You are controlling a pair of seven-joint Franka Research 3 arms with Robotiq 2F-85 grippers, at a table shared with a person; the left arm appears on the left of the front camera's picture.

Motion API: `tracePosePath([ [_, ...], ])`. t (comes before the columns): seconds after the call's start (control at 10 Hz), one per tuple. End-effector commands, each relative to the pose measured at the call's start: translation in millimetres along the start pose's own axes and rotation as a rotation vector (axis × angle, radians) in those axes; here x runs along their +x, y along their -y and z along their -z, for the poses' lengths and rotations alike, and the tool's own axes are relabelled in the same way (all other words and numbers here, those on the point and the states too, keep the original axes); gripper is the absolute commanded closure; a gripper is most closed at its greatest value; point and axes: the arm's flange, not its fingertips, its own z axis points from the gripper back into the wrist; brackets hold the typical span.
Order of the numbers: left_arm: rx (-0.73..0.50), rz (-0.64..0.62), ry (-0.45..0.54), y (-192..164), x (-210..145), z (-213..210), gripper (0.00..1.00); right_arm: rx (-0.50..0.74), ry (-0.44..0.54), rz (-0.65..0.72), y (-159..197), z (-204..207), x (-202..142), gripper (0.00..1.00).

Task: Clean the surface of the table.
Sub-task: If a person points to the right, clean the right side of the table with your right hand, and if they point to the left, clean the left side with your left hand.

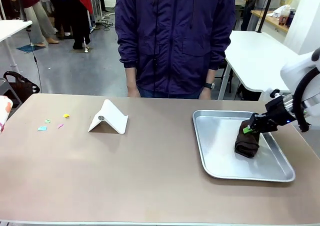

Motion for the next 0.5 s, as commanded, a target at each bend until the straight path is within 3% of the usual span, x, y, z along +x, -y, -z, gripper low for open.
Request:
tracePosePath([
  [0.0,0.004,-0.011,-0.009,5,-1,1,0.86,0.126,0.026,0.002,2,-9,-7,0.93],
  [0.4,0.004,-0.011,-0.009,5,-1,1,0.86,0.603,-0.009,0.027,4,-46,-9,0.93],
])
